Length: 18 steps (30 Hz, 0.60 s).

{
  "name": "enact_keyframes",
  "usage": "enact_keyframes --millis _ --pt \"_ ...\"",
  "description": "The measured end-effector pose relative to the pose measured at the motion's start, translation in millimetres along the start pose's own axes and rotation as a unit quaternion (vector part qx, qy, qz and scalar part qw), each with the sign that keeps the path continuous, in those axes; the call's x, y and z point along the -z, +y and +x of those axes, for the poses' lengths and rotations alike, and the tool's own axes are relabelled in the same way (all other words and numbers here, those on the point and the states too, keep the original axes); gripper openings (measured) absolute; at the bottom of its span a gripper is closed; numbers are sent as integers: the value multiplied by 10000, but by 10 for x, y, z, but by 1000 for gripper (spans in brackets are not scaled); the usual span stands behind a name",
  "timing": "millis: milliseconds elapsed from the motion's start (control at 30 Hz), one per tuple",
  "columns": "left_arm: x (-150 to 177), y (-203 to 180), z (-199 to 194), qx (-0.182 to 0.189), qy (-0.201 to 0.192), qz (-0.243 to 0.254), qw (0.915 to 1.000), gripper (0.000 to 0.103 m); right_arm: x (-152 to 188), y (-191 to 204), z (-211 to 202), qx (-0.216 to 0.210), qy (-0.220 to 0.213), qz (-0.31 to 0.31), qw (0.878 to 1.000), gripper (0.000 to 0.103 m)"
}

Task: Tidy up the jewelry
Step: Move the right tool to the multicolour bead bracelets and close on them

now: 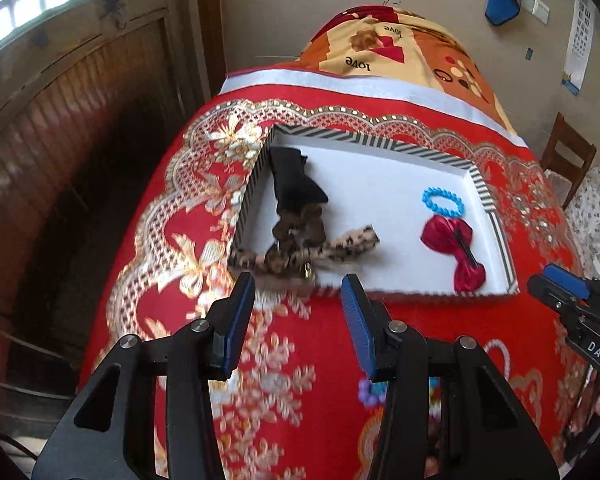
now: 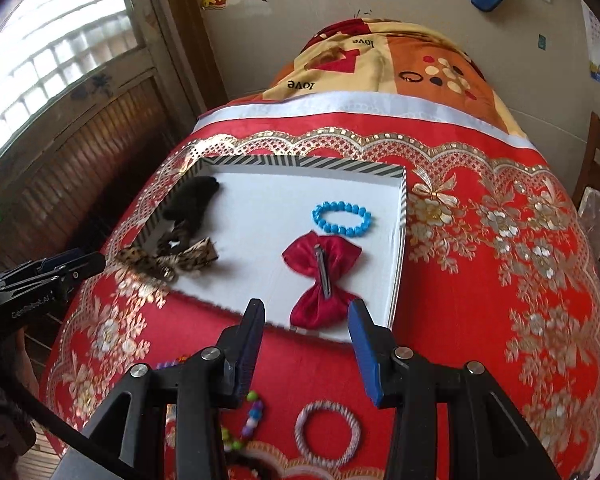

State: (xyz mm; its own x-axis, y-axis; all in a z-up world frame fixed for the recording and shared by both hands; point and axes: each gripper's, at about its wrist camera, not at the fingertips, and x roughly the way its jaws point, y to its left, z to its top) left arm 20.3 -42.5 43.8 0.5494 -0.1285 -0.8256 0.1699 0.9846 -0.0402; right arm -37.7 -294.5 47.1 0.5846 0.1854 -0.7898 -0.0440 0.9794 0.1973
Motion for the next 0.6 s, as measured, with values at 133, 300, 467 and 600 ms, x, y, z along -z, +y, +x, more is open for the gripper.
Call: enact_keyframes --millis 133,300,467,600 --pt "171 54 -77 139 98 -42 9998 45 170 47 -82 -59 48 -11 10000 41" --pt "392 77 -80 373 337 1 9987 45 416 96 -113 -92 201 -92 9997 41" --pt "566 49 0 613 568 57 9965 45 630 123 -57 -254 398 -95 9988 41" --pt "640 75 110 914 837 -112 9922 45 740 247 90 -338 520 -326 9975 41"
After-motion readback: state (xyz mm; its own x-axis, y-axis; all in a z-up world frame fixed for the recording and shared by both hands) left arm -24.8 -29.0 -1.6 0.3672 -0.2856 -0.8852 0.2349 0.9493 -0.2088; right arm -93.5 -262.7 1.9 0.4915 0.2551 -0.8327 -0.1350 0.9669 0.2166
